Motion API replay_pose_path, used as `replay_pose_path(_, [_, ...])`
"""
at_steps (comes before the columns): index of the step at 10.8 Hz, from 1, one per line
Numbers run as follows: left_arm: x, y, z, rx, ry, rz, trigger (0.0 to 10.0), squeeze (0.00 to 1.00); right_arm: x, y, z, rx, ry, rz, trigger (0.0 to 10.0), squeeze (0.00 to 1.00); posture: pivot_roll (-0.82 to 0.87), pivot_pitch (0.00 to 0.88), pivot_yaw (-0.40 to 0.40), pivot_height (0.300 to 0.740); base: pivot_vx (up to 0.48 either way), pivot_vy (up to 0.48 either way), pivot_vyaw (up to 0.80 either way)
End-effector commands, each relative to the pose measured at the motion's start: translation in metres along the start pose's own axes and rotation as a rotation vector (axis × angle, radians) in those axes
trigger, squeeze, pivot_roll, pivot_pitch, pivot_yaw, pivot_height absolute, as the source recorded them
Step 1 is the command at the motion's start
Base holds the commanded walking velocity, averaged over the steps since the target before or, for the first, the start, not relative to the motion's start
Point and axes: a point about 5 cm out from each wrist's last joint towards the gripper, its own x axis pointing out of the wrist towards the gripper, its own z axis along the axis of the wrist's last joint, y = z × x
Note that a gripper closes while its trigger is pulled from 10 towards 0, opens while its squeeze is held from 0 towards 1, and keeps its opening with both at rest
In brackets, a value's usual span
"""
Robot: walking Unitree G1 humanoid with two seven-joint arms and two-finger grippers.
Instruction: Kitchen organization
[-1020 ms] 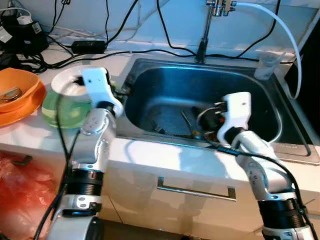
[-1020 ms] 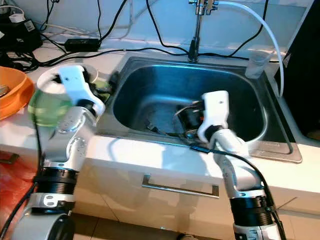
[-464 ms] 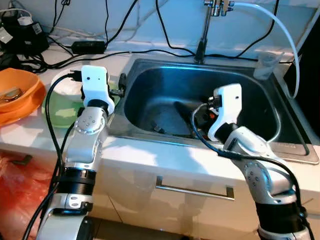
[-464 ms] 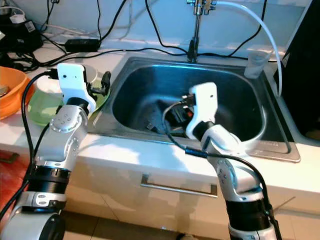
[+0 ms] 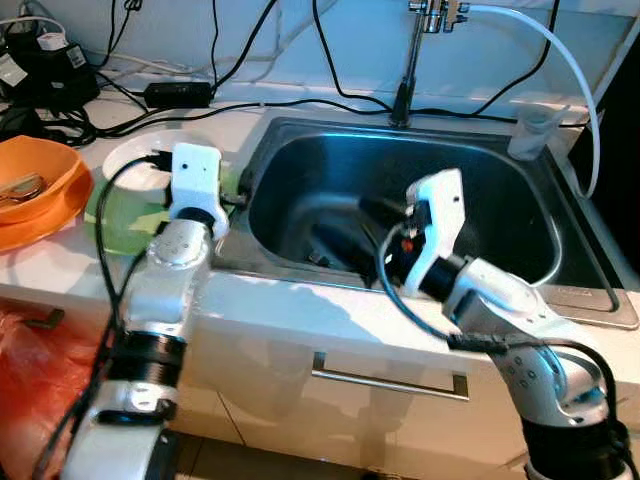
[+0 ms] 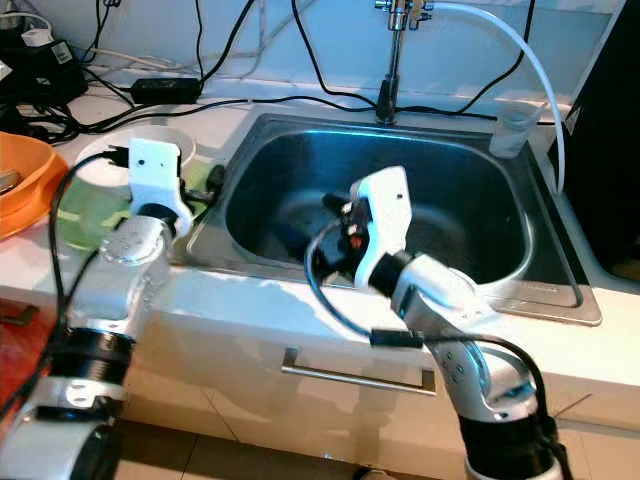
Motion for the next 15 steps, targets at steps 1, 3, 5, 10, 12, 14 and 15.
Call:
replay_pose_path(1, [0.004,0.003,0.007,0.041,-0.002,-0.009,10.0,0.0,-0.001,0.009,0.003,0.026,-0.008,0.071,10.0,0.0,-0.03,0.0,0.038,0.74,0.0,0.0,0.0])
replay_pose_path(3, [0.008,0.004,0.01,0.1,0.0,-0.028,10.0,0.0,-0.002,0.018,-0.003,0.08,0.004,0.137,10.0,0.0,-0.03,0.0,0.042,0.74,0.0,0.0,0.0])
replay_pose_path(5, [0.011,0.005,0.011,0.127,0.017,-0.068,10.0,0.0,-0.003,0.022,-0.003,0.082,0.012,0.163,10.0,0.0,-0.03,0.0,0.042,0.74,0.0,0.0,0.0])
replay_pose_path(10, [0.024,0.022,0.012,0.233,0.154,-0.182,10.0,0.0,-0.003,0.024,-0.001,0.062,0.006,0.164,10.0,0.0,-0.03,0.0,0.046,0.74,0.0,0.0,0.0])
replay_pose_path(12, [0.028,0.036,0.013,0.281,0.192,-0.197,10.0,0.0,-0.003,0.025,-0.001,0.058,0.005,0.164,10.0,0.0,-0.04,0.0,0.049,0.74,0.0,0.0,0.0])
replay_pose_path(14, [0.029,0.047,0.006,0.313,0.246,-0.212,10.0,0.0,-0.003,0.026,-0.001,0.057,0.004,0.165,10.0,0.0,-0.04,0.0,0.052,0.74,0.0,0.0,0.0])
replay_pose_path(15, [0.03,0.051,0.004,0.298,0.248,-0.199,10.0,0.0,-0.003,0.027,-0.002,0.056,0.005,0.164,10.0,0.0,-0.04,0.0,0.054,0.74,0.0,0.0,0.0])
